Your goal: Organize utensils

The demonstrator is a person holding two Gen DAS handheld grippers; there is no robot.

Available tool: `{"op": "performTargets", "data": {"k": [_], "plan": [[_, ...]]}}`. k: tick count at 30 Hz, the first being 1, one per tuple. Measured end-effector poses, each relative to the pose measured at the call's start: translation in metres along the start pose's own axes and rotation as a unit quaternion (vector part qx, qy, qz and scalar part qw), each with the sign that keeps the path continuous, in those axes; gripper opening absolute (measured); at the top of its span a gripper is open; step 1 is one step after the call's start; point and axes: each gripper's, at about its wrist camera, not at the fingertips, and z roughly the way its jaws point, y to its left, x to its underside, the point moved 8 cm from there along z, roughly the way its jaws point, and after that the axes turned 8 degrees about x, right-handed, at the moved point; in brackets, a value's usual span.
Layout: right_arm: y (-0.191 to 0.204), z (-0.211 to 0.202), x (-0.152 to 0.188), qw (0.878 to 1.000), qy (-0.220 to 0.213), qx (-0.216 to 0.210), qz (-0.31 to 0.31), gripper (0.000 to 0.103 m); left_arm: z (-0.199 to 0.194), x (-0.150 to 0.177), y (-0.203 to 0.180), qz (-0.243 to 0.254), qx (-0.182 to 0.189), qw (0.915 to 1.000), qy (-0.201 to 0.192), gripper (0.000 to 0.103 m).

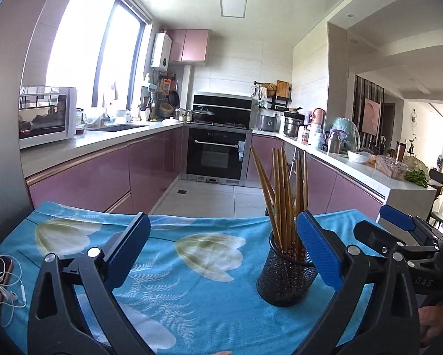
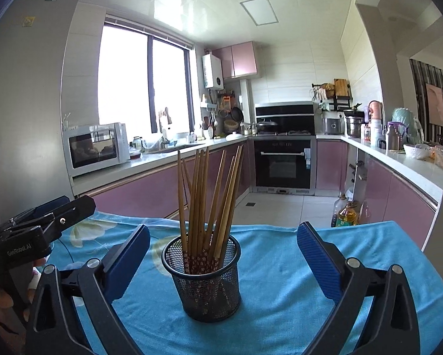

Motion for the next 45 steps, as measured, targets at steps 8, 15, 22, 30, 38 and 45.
{"op": "performTargets", "data": {"k": [8, 15, 22, 30, 38, 45], "plan": [[0.003, -0.02, -0.002, 0.999, -0.043, 0.026, -0.019, 0.096, -0.03, -0.006, 0.0, 0.025, -0.033, 0.9983, -0.042, 0.097], [-0.003, -0.029, -0.004, 0.997, -0.066, 0.046, -0.009, 0.096, -0.043, -0.009, 0.0, 0.025, -0.04, 0.9972, -0.057, 0.097], [0.002, -0.032, -0.004, 0.996, -0.072, 0.052, -0.016, 0.096, -0.044, -0.009, 0.001, 0.023, -0.041, 0.9972, -0.059, 0.097], [0.005, -0.034, -0.003, 0.996, -0.072, 0.053, -0.018, 0.096, -0.044, -0.009, -0.001, 0.029, -0.048, 0.9968, -0.058, 0.097], [0.005, -0.031, -0.001, 0.996, -0.068, 0.057, -0.017, 0.096, -0.04, -0.003, 0.002, 0.026, -0.05, 0.9971, -0.051, 0.097], [0.006, -0.031, -0.001, 0.996, -0.068, 0.057, -0.019, 0.096, -0.04, -0.002, 0.0, 0.026, -0.051, 0.997, -0.051, 0.097]]}}
